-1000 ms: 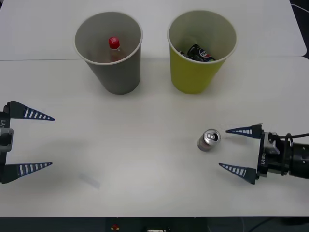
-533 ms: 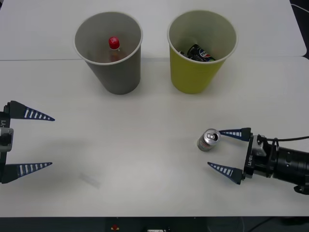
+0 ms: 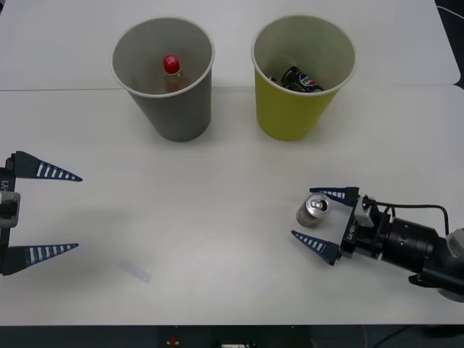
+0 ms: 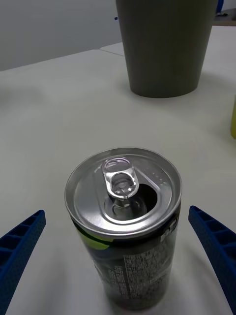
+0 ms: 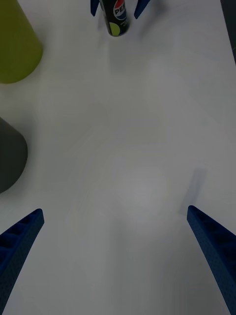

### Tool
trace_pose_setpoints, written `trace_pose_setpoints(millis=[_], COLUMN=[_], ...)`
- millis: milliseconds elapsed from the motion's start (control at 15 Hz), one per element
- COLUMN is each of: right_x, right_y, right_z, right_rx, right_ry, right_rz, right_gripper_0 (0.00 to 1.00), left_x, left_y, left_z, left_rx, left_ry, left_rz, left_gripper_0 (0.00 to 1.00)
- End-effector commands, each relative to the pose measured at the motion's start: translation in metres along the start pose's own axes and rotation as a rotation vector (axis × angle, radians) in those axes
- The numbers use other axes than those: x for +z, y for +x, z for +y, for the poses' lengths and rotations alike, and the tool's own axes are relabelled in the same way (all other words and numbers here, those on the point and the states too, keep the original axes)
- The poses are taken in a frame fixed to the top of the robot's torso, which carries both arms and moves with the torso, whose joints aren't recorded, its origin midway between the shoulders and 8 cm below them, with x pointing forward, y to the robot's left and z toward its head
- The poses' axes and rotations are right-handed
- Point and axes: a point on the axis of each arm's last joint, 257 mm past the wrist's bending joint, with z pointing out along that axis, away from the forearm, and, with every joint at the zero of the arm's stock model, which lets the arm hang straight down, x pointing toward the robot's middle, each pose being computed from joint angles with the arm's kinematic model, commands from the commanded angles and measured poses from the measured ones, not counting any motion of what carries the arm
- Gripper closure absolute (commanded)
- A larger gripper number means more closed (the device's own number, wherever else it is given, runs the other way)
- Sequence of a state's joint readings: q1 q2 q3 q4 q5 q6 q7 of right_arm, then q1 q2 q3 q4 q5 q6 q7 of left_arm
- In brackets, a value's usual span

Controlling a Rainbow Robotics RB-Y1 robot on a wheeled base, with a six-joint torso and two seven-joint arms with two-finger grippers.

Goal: Put the can into the green bin and the plastic bottle into the gray bin

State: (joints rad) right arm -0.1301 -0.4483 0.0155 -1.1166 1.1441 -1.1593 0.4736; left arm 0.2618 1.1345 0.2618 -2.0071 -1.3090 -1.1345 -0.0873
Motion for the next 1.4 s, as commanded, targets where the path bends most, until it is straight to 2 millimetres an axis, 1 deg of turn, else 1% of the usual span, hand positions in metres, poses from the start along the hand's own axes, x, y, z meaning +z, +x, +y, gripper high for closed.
trace_pose_setpoints(millis=[67,267,333,400,467,667,867,1067,1400], right_x=[0.004,0.003,0.004,0.005,0.005,0.004,0.002,-0.007,-0.024], right_y=[-0.001,0.000,-0.001,-0.002,-0.002,-0.004,-0.009,-0.016,-0.020], right_z=[-0.002,-0.003,-0.001,0.000,0.000,0.002,0.009,0.013,0.014], right_rx=[-0.004,-0.007,-0.010,-0.012,-0.015,-0.017,-0.009,-0.006,0.007], right_ry=[0.013,0.014,0.009,0.006,0.006,-0.008,-0.038,-0.072,-0.089], right_rz=[-0.003,-0.002,-0.005,-0.008,-0.008,-0.014,-0.032,-0.052,-0.059], right_gripper_0=[0.00,0.00,0.53,0.88,1.00,1.00,1.00,1.00,1.00], left_x=[0.000,0.000,0.000,0.000,0.000,0.000,0.000,0.000,0.000], left_y=[0.000,0.000,0.000,0.000,0.000,0.000,0.000,0.000,0.000], left_z=[0.000,0.000,0.000,0.000,0.000,0.000,0.000,0.000,0.000], left_rx=[0.000,0.000,0.000,0.000,0.000,0.000,0.000,0.000,0.000], left_ry=[0.000,0.000,0.000,0.000,0.000,0.000,0.000,0.000,0.000], left_rz=[0.000,0.000,0.000,0.000,0.000,0.000,0.000,0.000,0.000], left_gripper_0=[0.00,0.00,0.00,0.00,0.00,0.00,0.00,0.00,0.00])
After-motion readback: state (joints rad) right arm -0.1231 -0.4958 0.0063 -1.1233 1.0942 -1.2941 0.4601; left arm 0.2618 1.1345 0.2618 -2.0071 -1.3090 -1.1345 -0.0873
